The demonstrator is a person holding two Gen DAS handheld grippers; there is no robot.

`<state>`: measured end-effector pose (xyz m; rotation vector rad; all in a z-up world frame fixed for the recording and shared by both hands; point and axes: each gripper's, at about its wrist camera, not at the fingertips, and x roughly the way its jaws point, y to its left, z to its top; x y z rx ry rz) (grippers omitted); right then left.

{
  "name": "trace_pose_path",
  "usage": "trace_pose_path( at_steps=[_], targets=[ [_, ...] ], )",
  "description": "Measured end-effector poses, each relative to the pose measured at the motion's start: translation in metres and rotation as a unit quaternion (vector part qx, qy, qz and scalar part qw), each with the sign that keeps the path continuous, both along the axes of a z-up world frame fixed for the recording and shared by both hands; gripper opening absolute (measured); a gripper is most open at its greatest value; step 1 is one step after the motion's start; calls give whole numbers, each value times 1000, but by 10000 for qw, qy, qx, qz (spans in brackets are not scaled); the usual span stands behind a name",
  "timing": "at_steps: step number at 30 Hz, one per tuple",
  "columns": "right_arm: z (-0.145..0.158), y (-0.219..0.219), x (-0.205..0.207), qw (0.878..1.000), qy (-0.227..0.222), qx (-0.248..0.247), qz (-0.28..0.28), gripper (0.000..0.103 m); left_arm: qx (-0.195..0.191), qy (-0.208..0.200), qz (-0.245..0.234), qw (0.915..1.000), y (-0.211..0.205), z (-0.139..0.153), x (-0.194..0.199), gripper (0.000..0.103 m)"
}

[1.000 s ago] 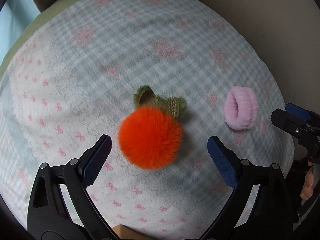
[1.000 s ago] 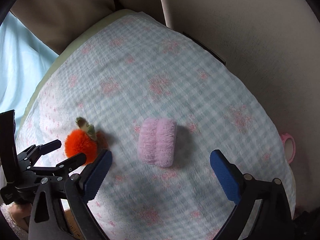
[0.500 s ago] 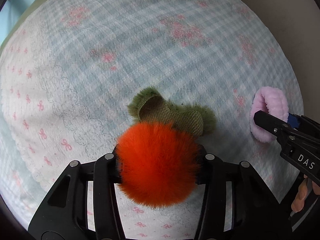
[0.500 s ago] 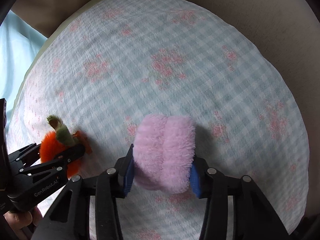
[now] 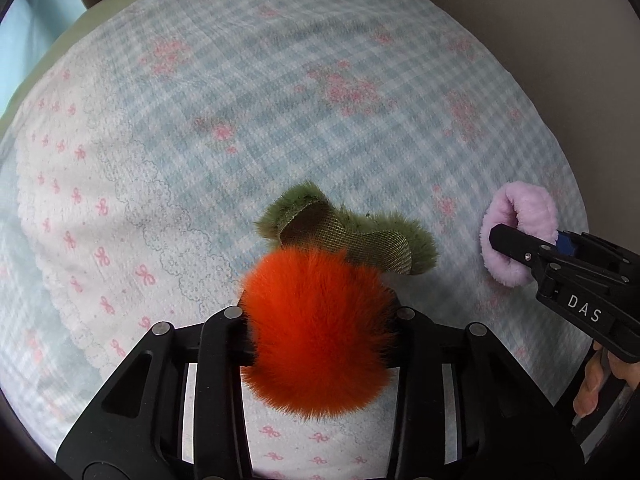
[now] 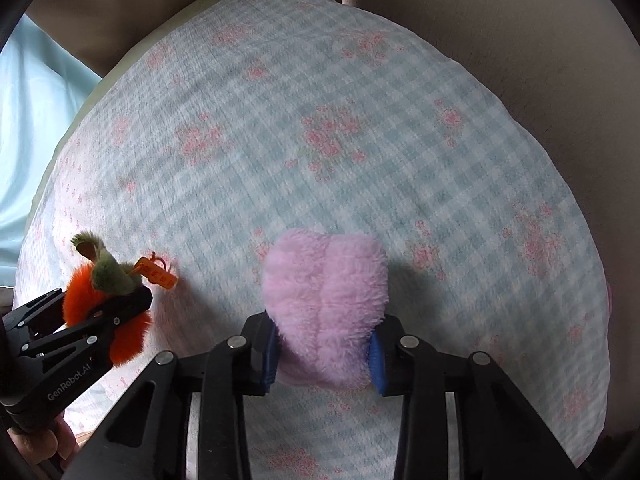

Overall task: Organize soft objects
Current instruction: 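Grasp the orange pompom with the left tool while the right grasps the pink hair tie, then carry the pompom and hair tie over the box with both tools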

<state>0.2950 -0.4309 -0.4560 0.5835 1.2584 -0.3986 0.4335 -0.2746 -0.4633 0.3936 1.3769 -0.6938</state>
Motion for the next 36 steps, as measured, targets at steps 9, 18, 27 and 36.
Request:
trace_pose_path(
  at_steps=[9,18,27,36],
  targets=[
    [81,5,-33,9982,-548,-240,15,32,-429,-332,161,9984,10,86,-17,32],
    [186,51,-66,9862,-1258,-775,751,32,-842,-788,403,9925,45,187,-64,32],
    [258,140,-115,9689,-1760,-807,1543,32,-1079,-1265,923,9818,131,268,-134,32],
    [264,255,-139,9520,-1910,-474,2343,32,-930,-1476,1735,9693,253,293,-189,32]
  ],
)
